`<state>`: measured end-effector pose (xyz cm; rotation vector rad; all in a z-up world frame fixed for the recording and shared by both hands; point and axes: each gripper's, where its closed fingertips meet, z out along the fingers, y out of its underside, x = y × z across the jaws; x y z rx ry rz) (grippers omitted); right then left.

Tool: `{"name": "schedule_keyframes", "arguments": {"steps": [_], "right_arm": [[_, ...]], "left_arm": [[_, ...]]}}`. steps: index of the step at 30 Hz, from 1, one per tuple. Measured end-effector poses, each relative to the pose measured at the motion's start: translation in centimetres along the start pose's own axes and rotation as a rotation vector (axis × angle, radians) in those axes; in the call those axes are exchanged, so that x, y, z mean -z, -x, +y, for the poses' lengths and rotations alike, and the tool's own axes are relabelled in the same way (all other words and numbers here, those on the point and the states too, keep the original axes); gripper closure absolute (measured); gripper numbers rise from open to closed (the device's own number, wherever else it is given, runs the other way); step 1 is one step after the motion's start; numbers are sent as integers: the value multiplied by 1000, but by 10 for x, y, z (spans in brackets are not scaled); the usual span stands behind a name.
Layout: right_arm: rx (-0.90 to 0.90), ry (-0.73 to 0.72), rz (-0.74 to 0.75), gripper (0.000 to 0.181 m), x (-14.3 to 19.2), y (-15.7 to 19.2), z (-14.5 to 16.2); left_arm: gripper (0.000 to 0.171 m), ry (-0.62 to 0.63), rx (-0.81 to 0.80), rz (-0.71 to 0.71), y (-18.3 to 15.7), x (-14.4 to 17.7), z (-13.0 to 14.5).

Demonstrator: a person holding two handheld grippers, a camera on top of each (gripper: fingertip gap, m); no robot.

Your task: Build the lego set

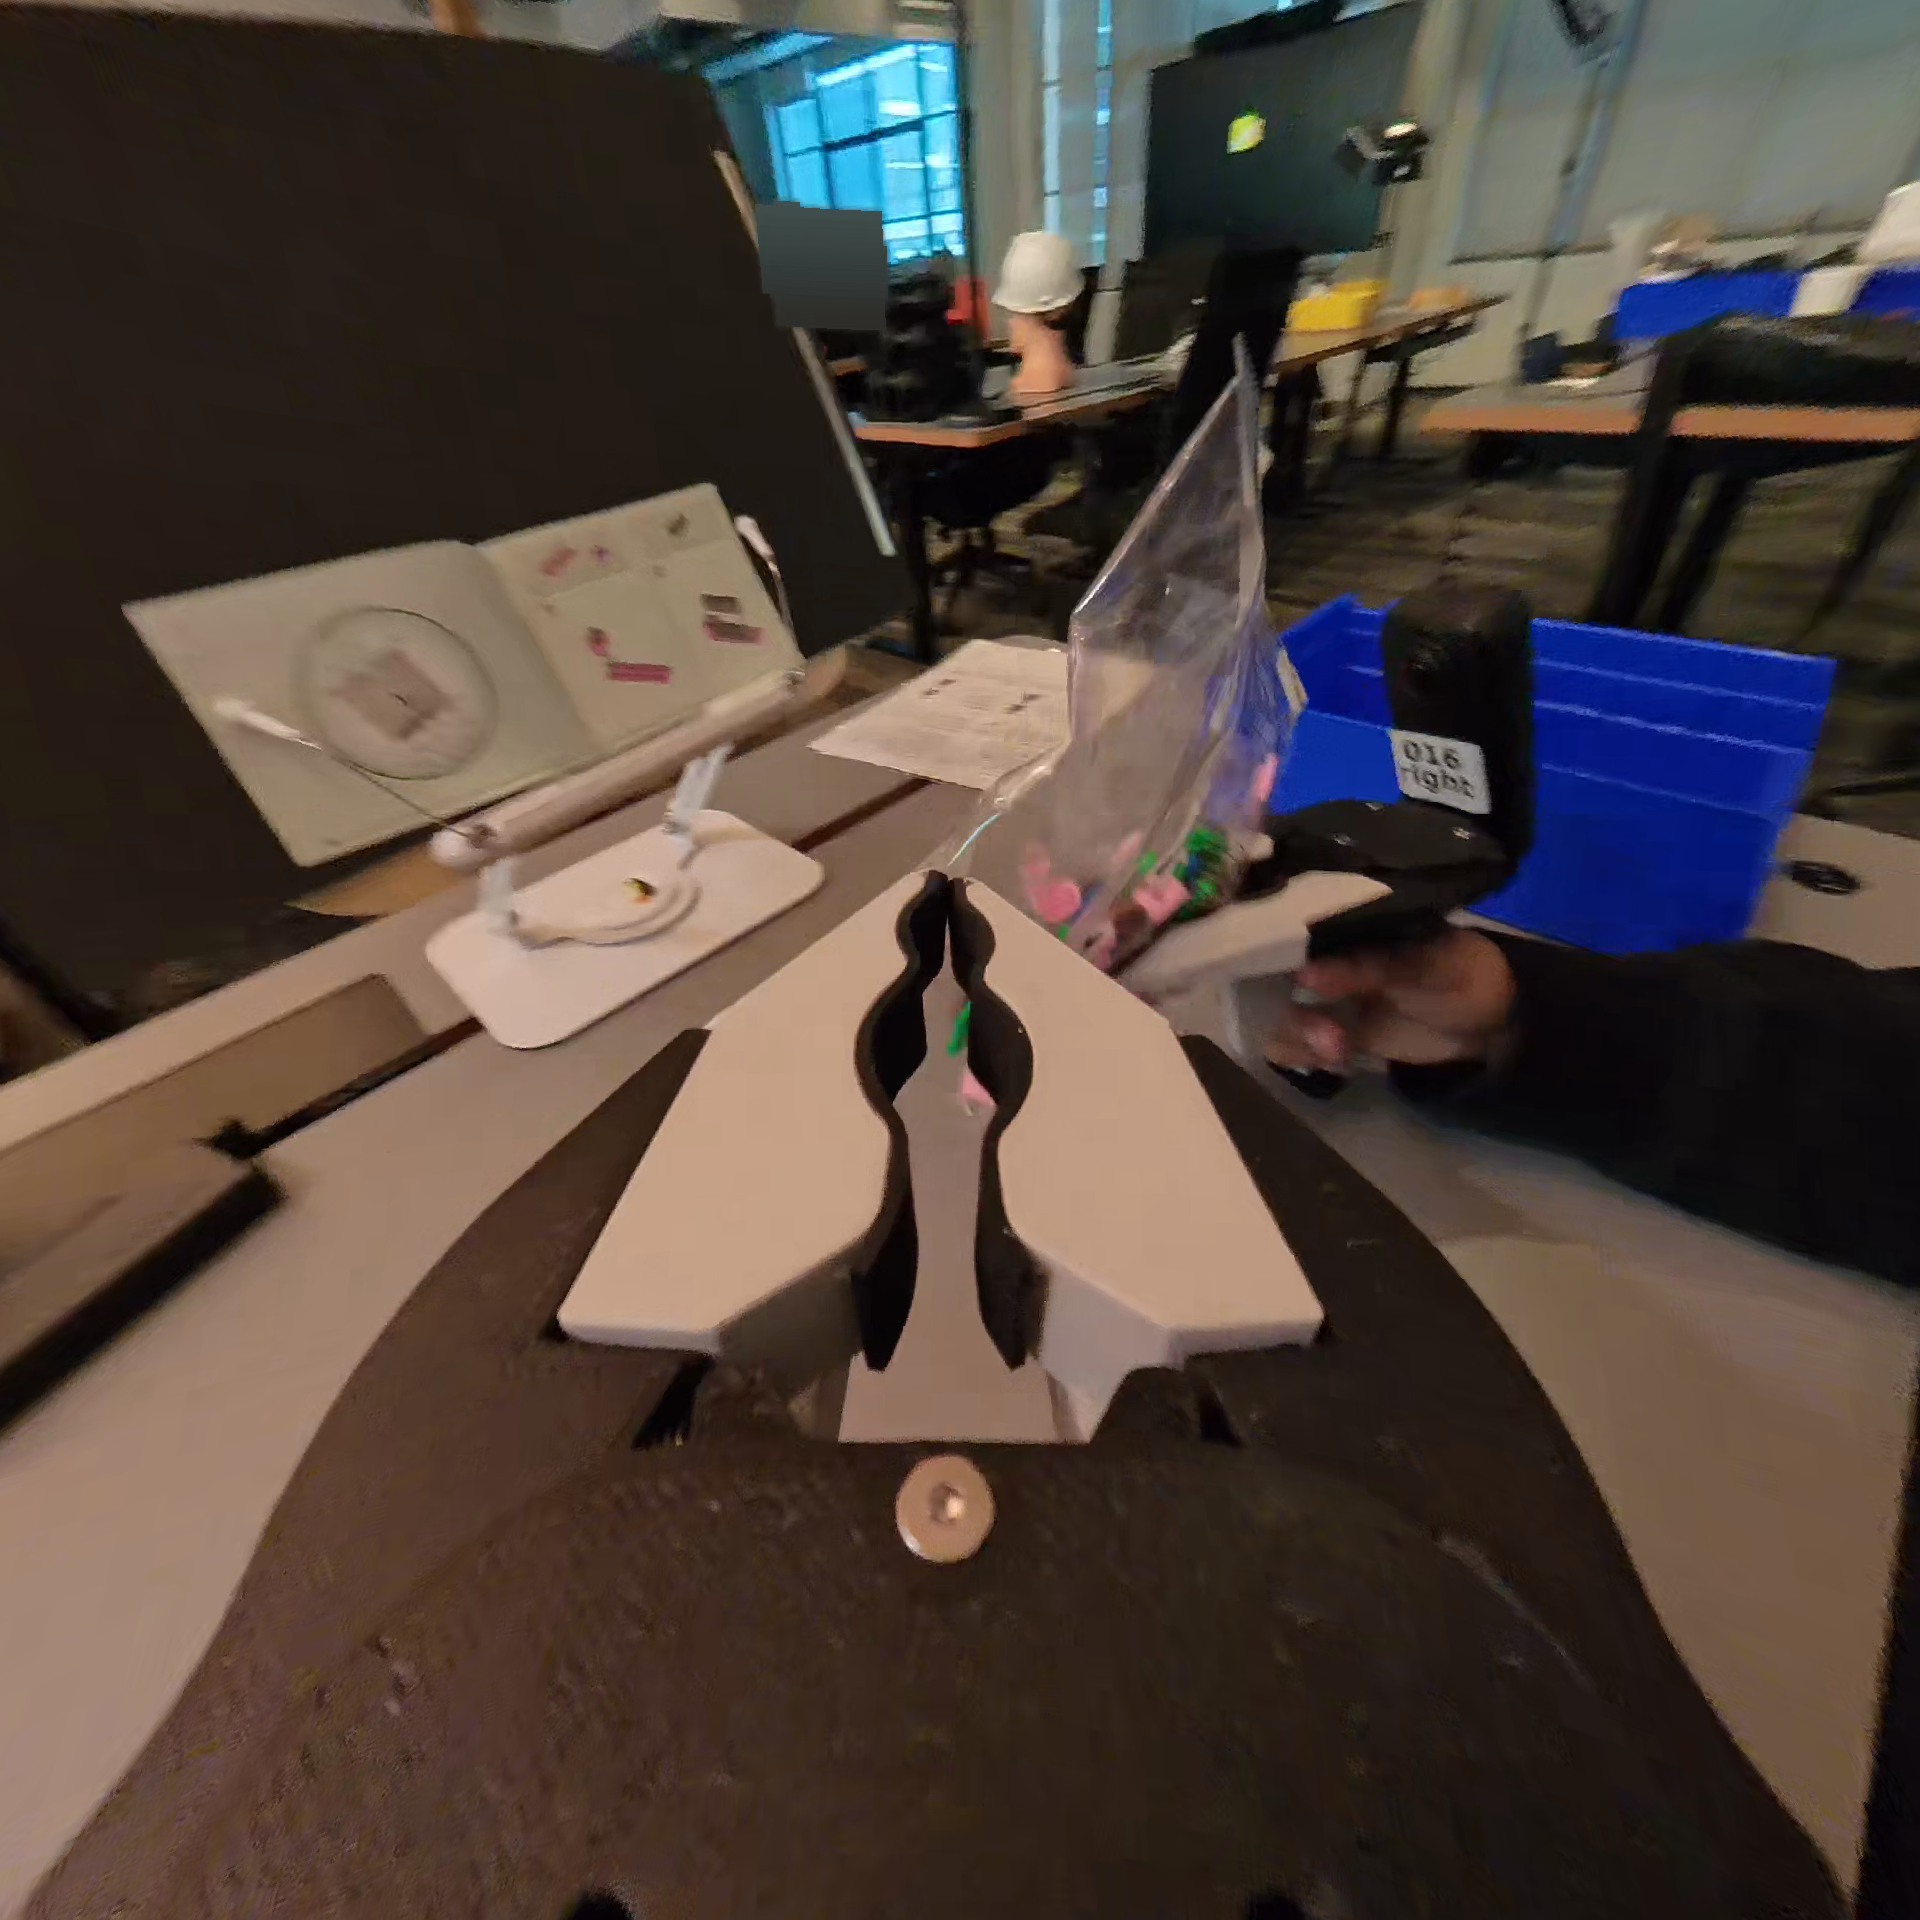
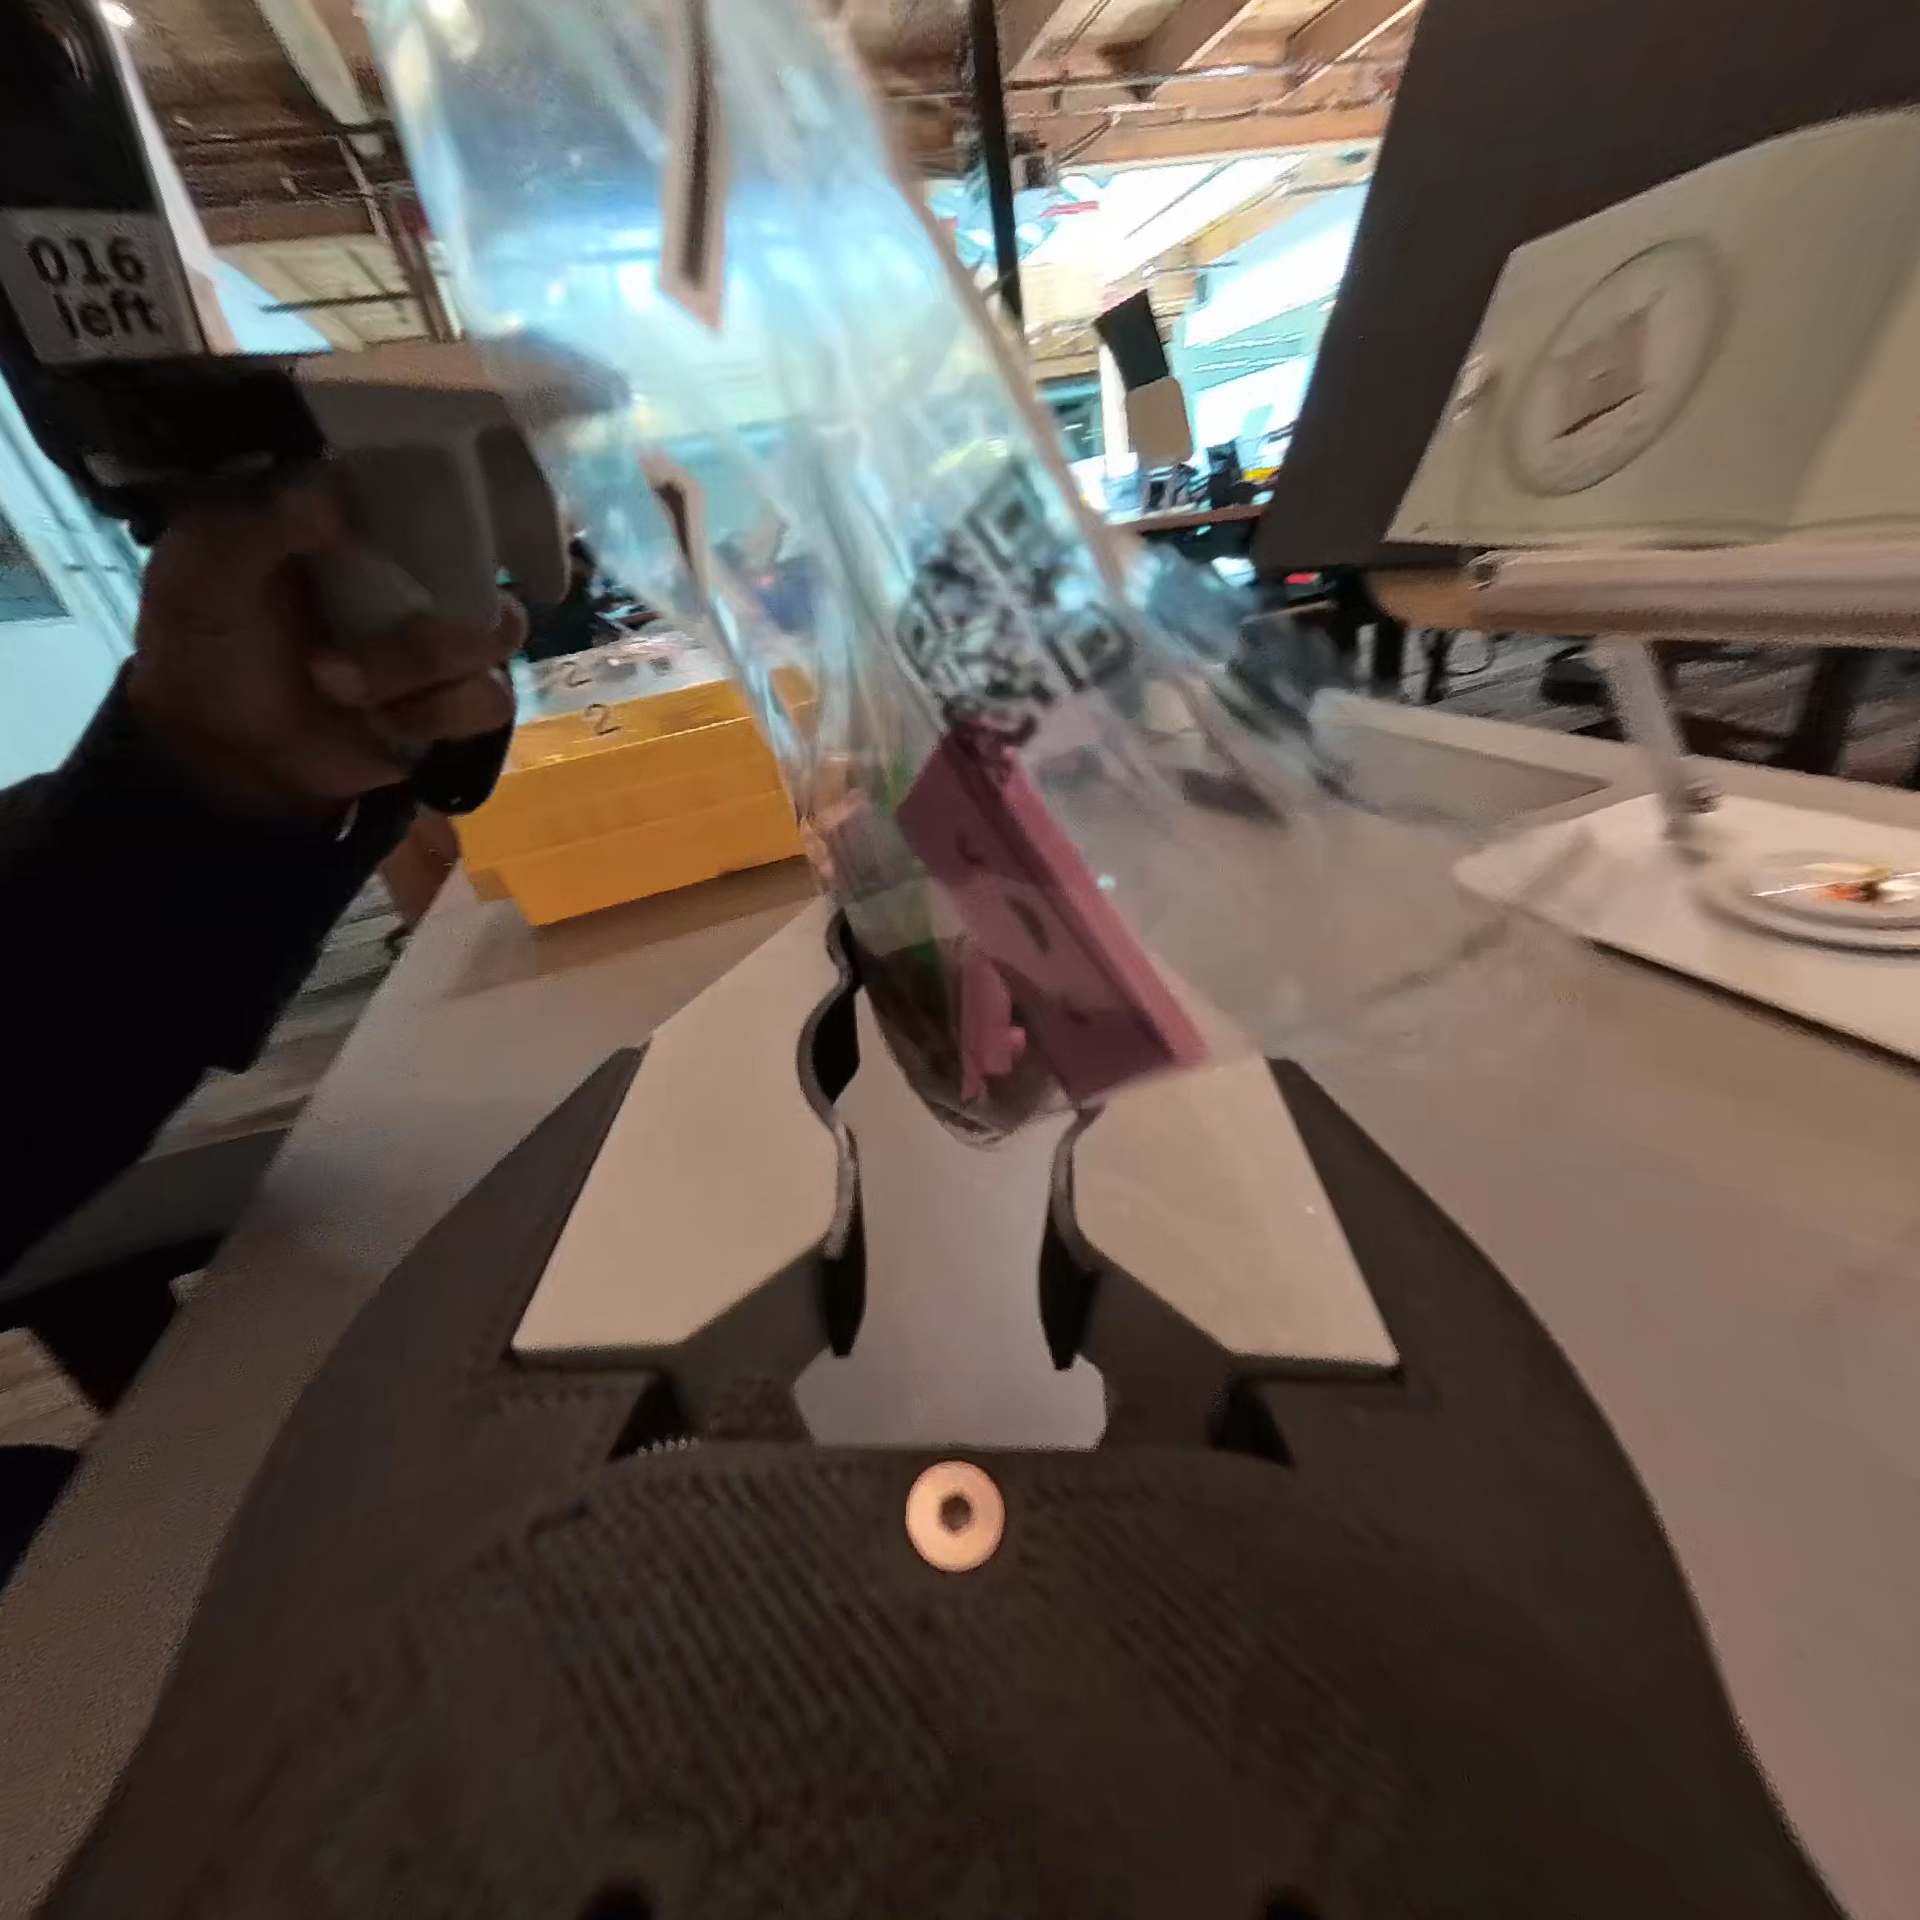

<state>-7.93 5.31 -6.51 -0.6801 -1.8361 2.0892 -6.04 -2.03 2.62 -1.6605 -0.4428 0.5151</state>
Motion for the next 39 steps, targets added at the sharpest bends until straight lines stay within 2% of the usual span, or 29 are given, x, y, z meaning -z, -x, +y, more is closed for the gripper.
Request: {"name": "schedule_keyframes", "arguments": {"steps": [2,4,7,8,9,11,13,15,17,18,21,22,24,27,31,34,39], "right_arm": [[24,-9,15,150,9,-8,-7],[78,34,-16,151,15,-7,-7],[262,191,-99,154,25,4,15],[309,238,-127,154,28,9,24],[334,276,-162,154,31,15,32],[314,321,-267,155,34,33,41],[223,359,-408,154,39,55,46],[112,419,-525,155,43,71,51],[63,470,-564,155,44,76,60],[66,490,-551,155,42,74,65],[61,500,-502,152,35,68,74],[46,489,-479,149,32,65,74],[15,488,-420,144,24,58,76],[-16,514,-383,142,18,53,83],[-22,506,-348,140,11,53,84],[-48,463,-318,136,9,47,76],[-46,303,-188,128,16,16,40]], "left_arm": [[171,19,30,47,-1,3,11],[171,25,34,32,13,11,20],[171,-20,74,-93,59,35,28],[170,-40,96,-91,70,41,33],[162,-52,114,-52,71,43,39],[143,-37,137,107,52,37,55],[141,6,174,377,6,28,71],[111,31,274,645,-40,22,76],[83,67,339,865,-77,18,78],[74,75,347,931,-90,14,78],[58,93,315,999,-118,-3,84],[59,96,313,1015,-125,-7,85],[71,127,279,991,-132,-16,95],[104,157,141,851,-125,-26,112],[151,140,55,724,-108,-31,116],[162,101,69,671,-94,-31,112],[162,-13,181,536,-55,-34,98]]}}
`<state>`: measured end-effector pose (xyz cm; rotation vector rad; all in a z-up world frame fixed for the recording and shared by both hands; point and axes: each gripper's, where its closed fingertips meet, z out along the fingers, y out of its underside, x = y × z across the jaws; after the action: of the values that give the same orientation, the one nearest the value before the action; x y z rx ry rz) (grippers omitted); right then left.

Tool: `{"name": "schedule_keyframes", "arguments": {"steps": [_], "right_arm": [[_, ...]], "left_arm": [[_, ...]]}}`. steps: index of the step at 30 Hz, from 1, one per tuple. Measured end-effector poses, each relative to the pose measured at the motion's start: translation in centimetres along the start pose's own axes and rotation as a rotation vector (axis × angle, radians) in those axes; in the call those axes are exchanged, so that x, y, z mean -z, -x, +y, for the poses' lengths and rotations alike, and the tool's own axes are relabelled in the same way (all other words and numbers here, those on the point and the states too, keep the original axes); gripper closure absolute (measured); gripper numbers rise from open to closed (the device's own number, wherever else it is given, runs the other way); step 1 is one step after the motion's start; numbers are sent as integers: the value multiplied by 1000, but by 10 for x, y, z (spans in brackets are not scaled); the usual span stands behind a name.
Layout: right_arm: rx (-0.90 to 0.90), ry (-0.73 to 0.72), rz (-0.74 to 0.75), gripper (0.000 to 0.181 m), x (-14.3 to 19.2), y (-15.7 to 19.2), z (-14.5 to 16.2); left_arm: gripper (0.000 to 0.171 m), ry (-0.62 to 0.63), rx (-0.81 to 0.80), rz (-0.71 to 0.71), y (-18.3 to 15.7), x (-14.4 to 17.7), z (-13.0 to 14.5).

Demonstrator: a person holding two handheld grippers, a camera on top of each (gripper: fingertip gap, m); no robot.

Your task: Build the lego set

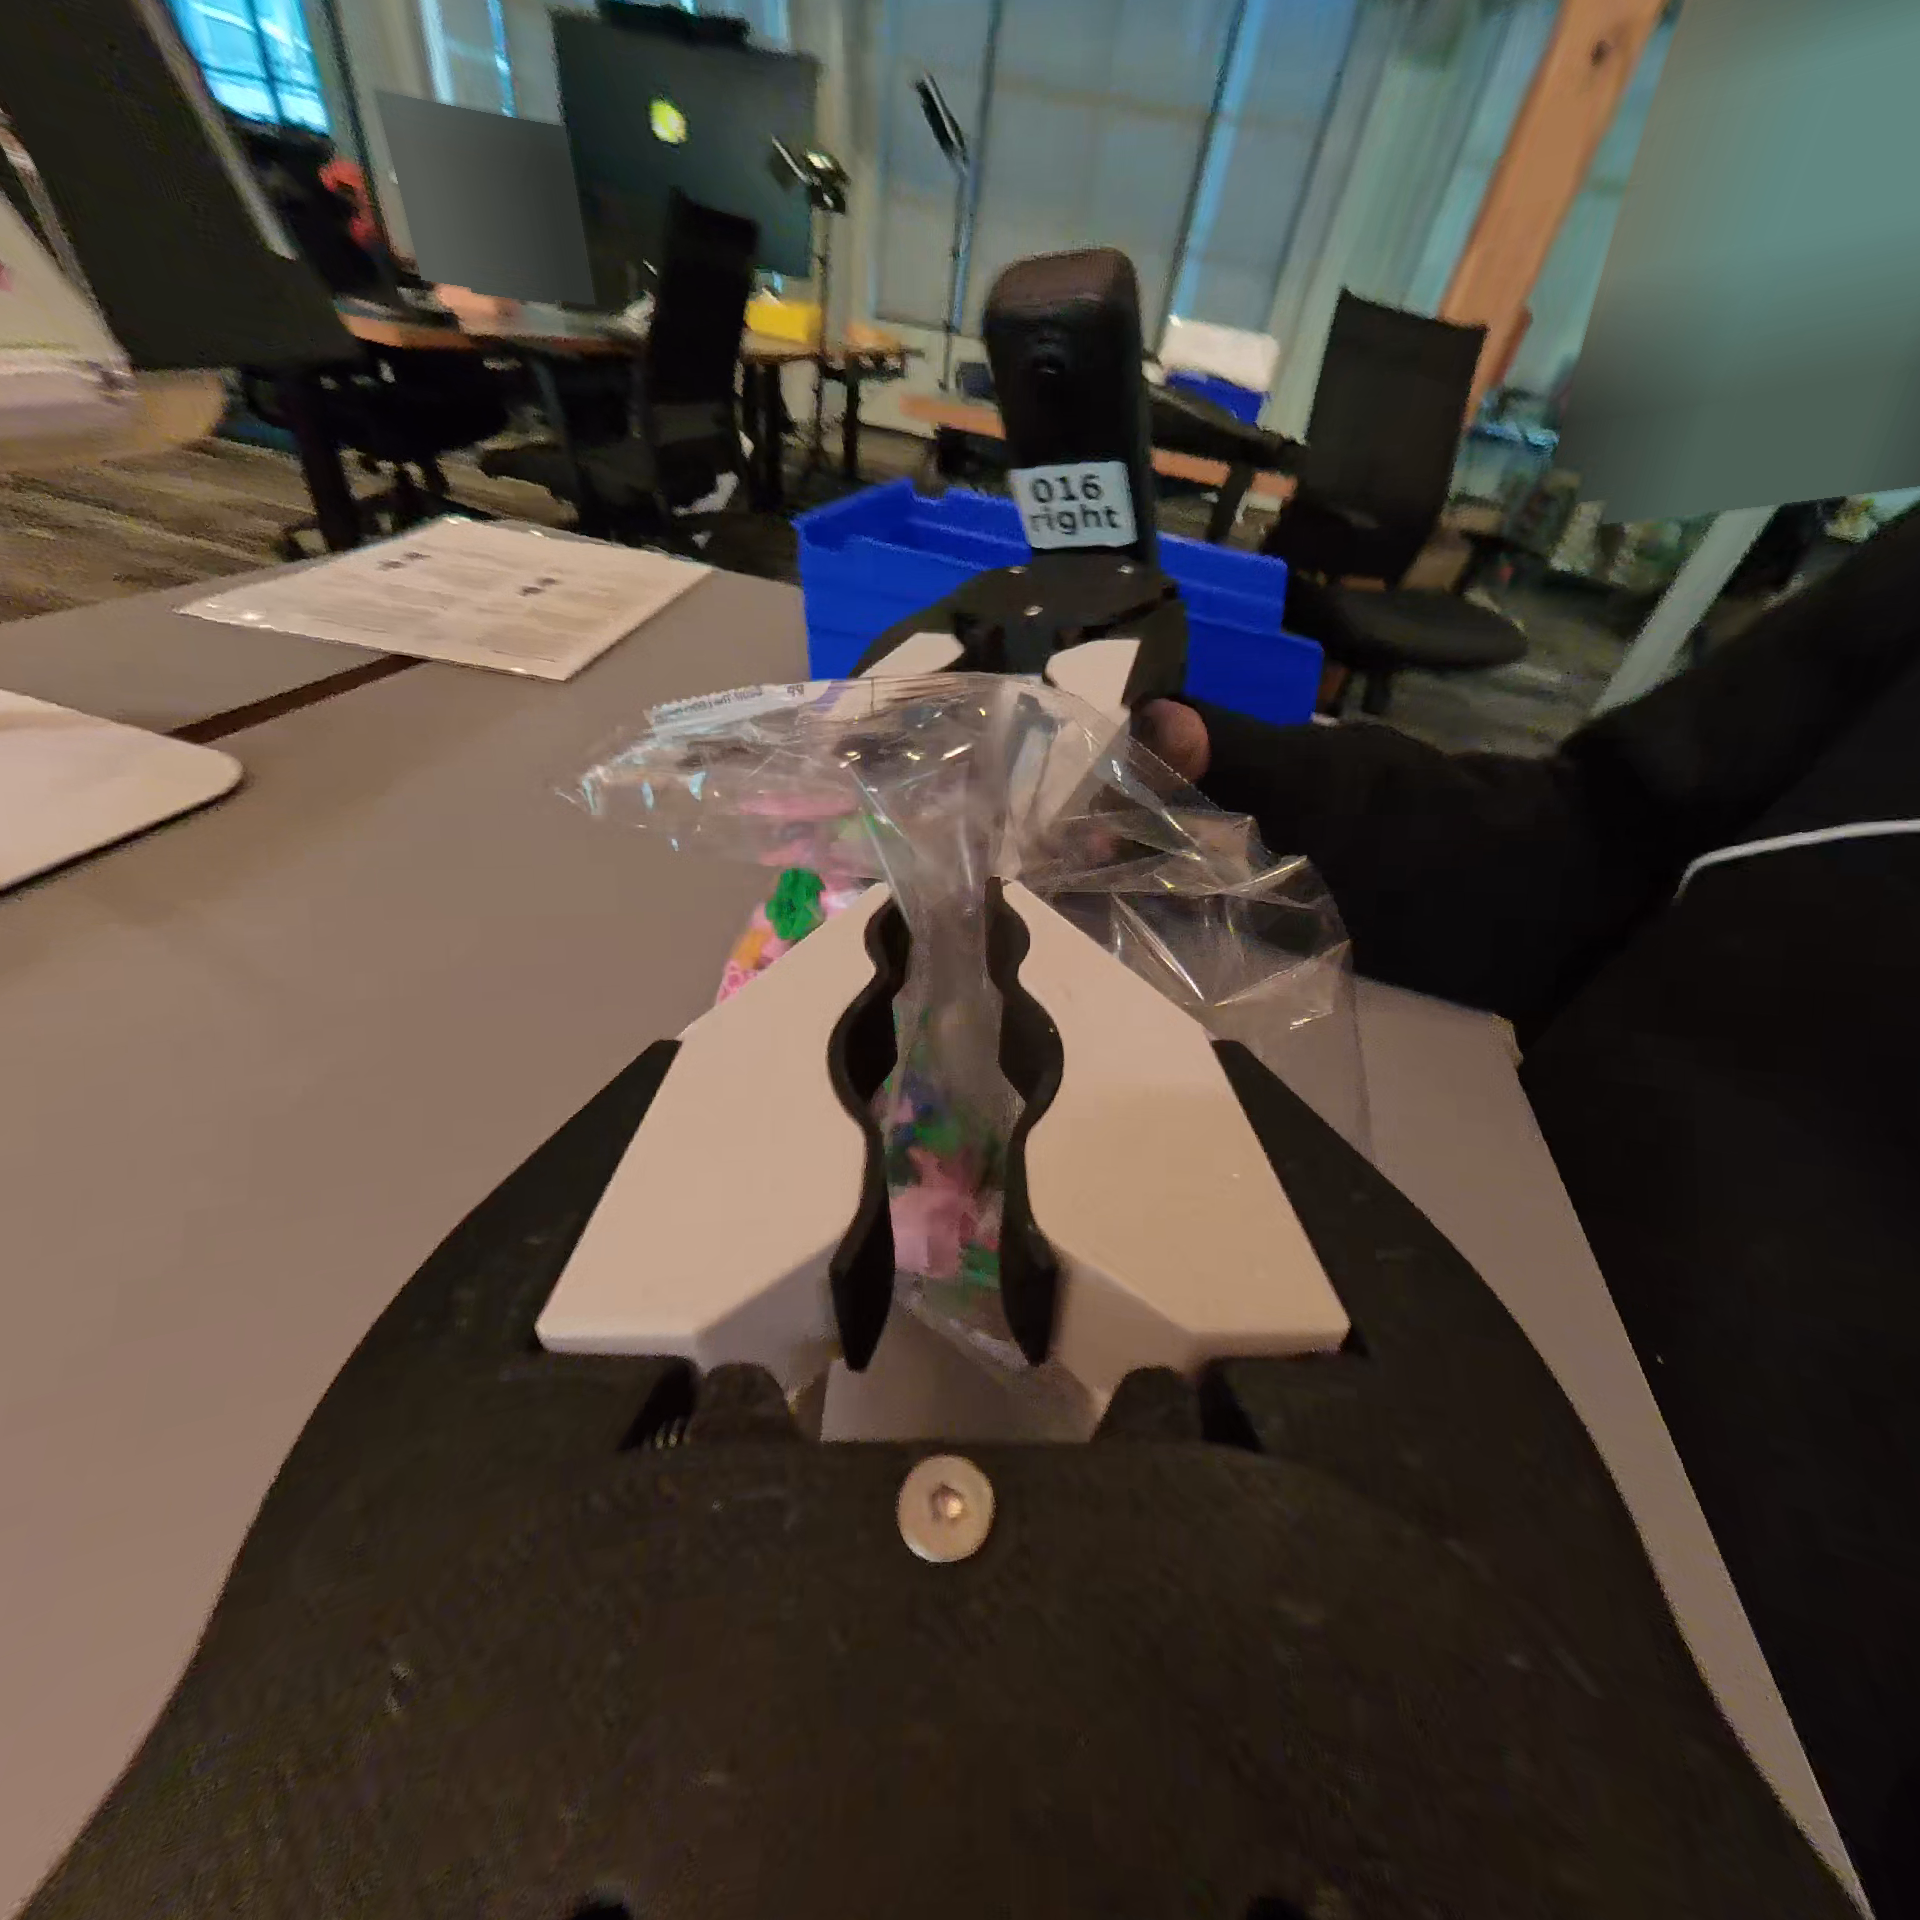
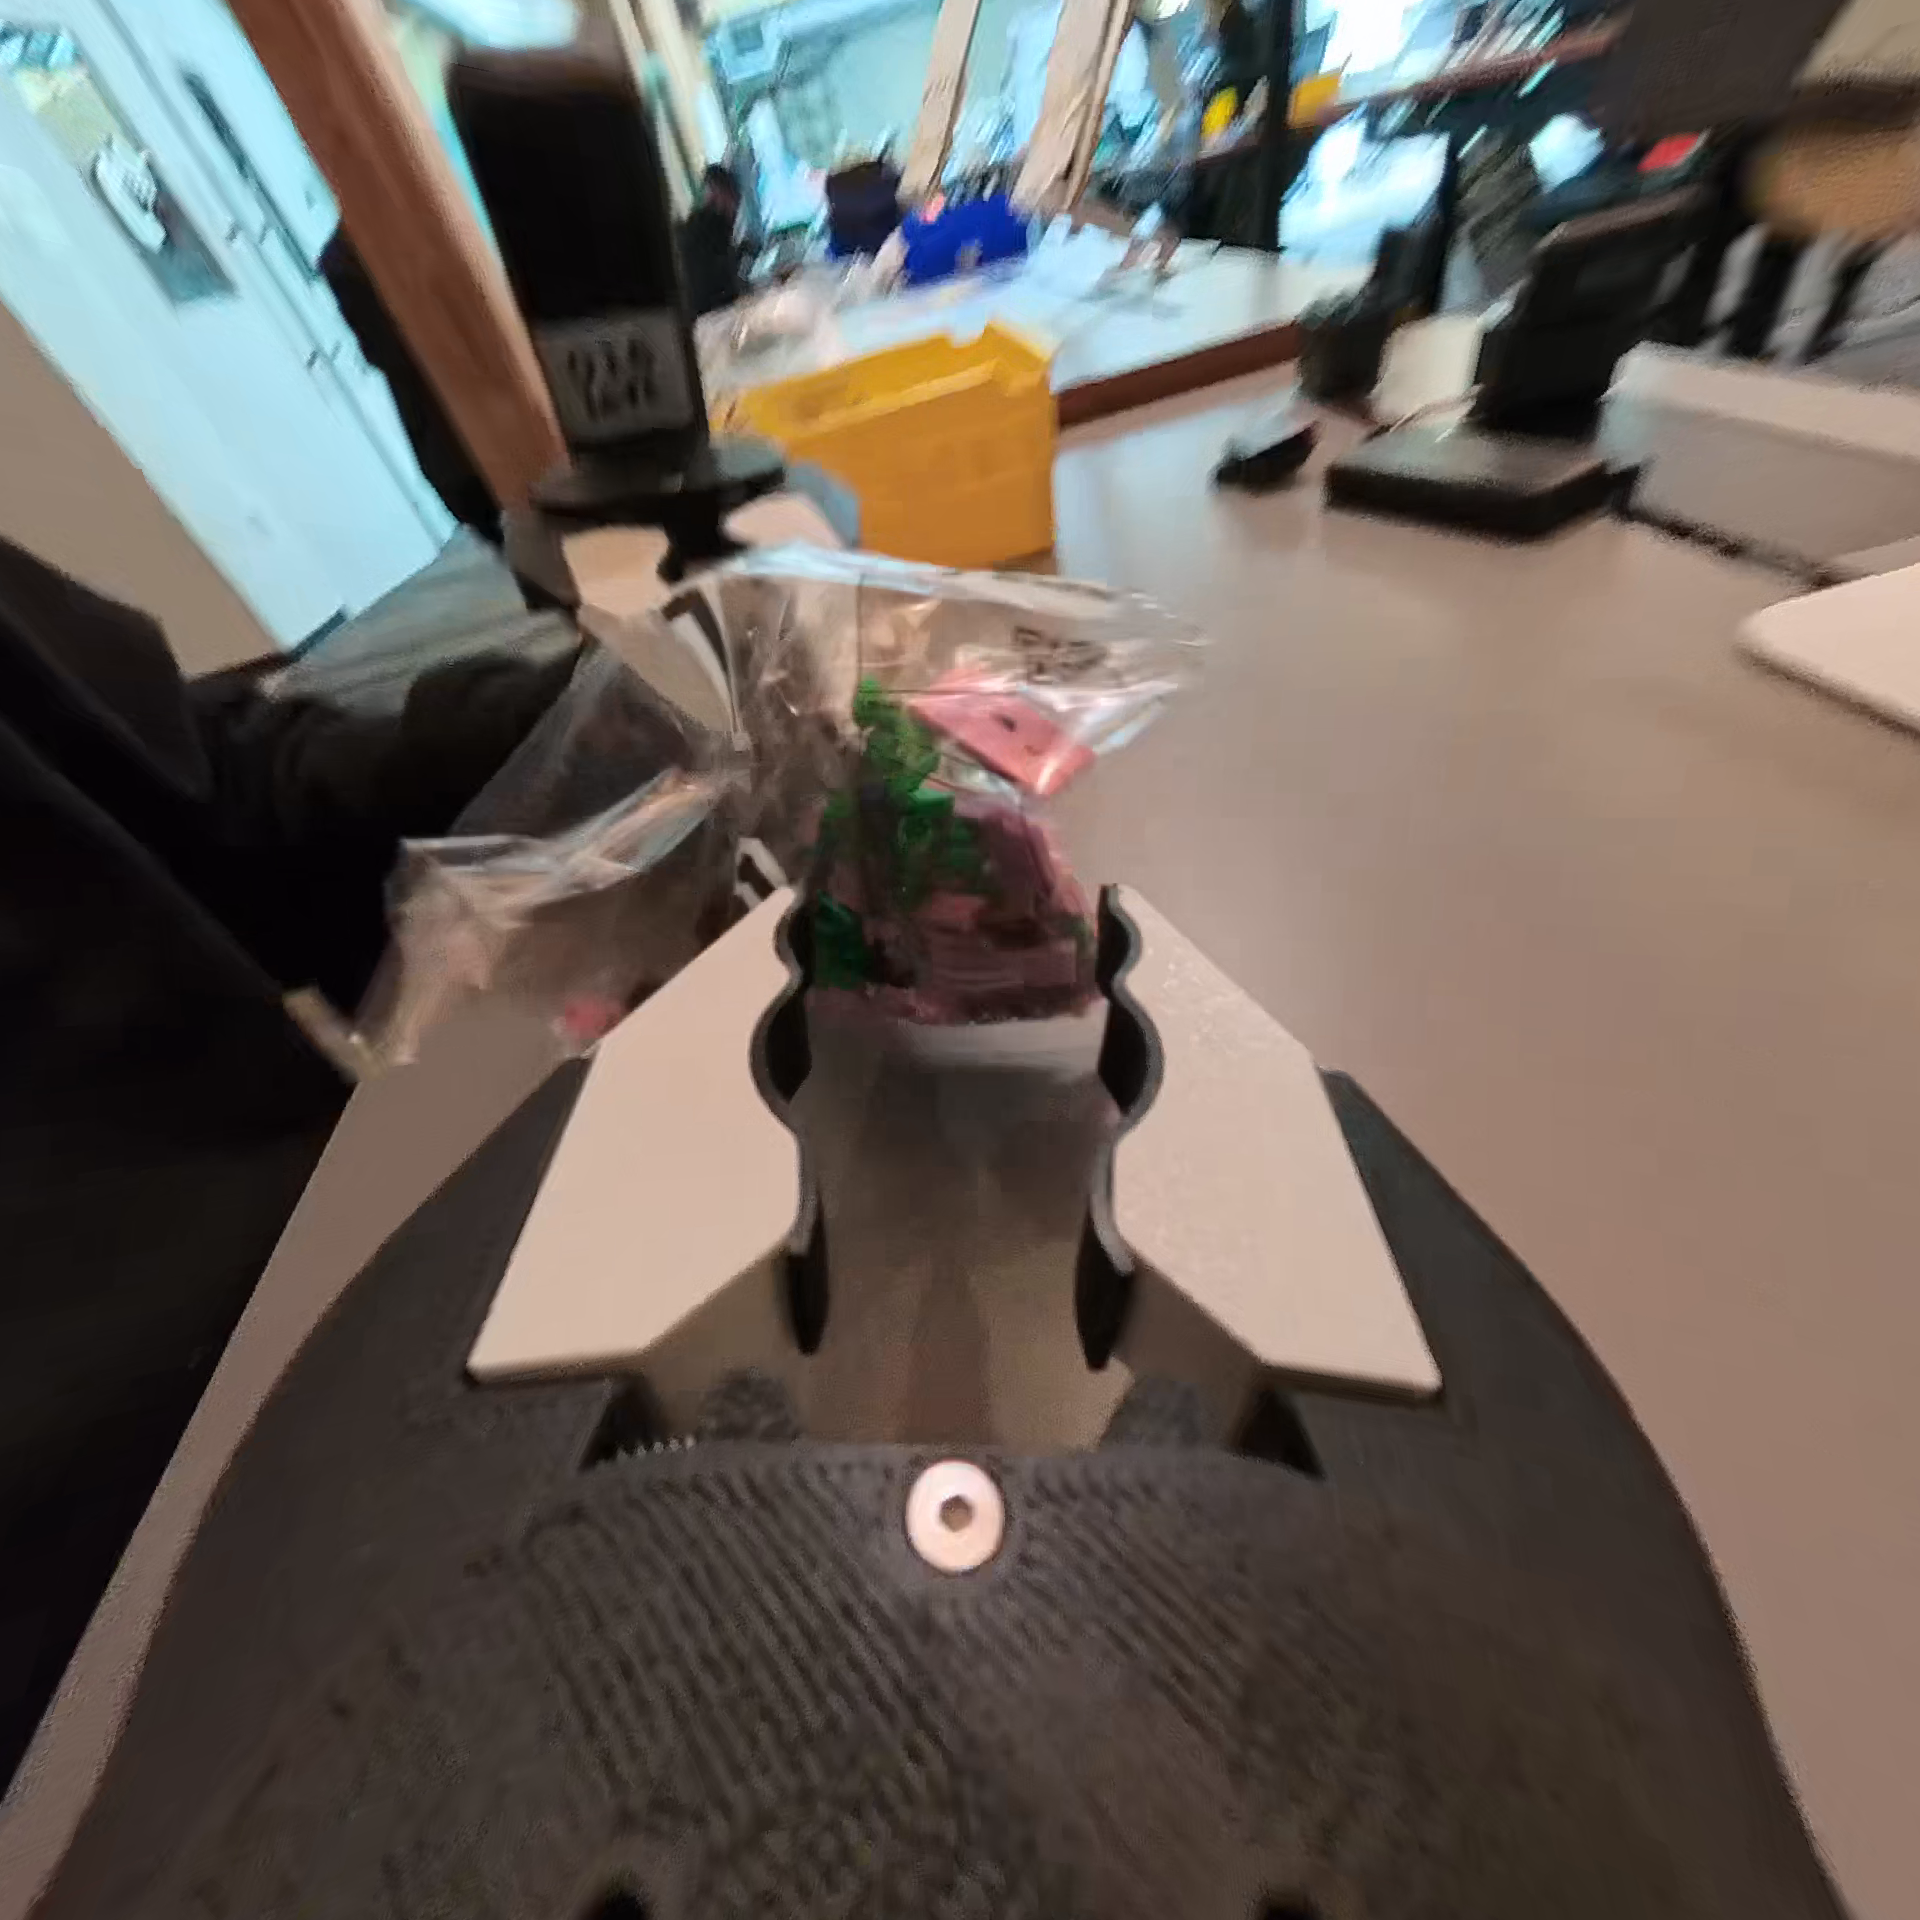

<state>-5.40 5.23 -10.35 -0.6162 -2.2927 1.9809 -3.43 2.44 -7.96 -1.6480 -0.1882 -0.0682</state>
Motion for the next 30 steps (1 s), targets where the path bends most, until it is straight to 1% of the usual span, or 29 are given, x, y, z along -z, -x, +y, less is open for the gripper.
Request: {"name": "schedule_keyframes", "arguments": {"steps": [2,4,5,8,9,11,12,13,14,16,20,22,24,25,30], "right_arm": [[10,-112,65,128,15,-11,-21],[50,-216,94,131,29,-13,-39],[86,-259,72,134,34,-6,-46],[203,-332,-52,160,33,28,-53],[222,-325,-62,160,27,34,-50],[243,-252,-45,148,11,36,-38],[251,-213,-45,141,4,37,-31],[250,-189,-64,139,-1,41,-26],[237,-184,-96,137,-5,46,-23],[200,-192,-147,137,-11,55,-21],[184,-199,-159,138,-14,58,-20],[178,-193,-168,144,-15,58,-20],[167,-200,-193,166,-14,62,-23],[157,-209,-190,181,-14,61,-25],[109,-236,-187,181,-2,53,-38]], "left_arm": [[161,-34,18,-24,8,7,-4],[161,-53,22,-25,10,12,-6],[161,-54,20,-20,10,13,-6],[158,-48,-1,-5,6,12,-4],[157,-46,-8,4,4,12,-3],[153,-48,-26,31,-2,10,-3],[149,-52,-36,44,-5,8,-3],[143,-57,-43,50,-8,7,-2],[138,-53,-49,52,-10,5,-1],[137,-43,-60,73,-15,2,2],[138,-34,-82,64,-16,0,3],[141,-25,-104,52,-16,0,4],[145,-35,-149,6,-12,3,1],[145,-49,-167,6,-13,5,-1],[163,-101,-164,0,-12,12,-13]]}}
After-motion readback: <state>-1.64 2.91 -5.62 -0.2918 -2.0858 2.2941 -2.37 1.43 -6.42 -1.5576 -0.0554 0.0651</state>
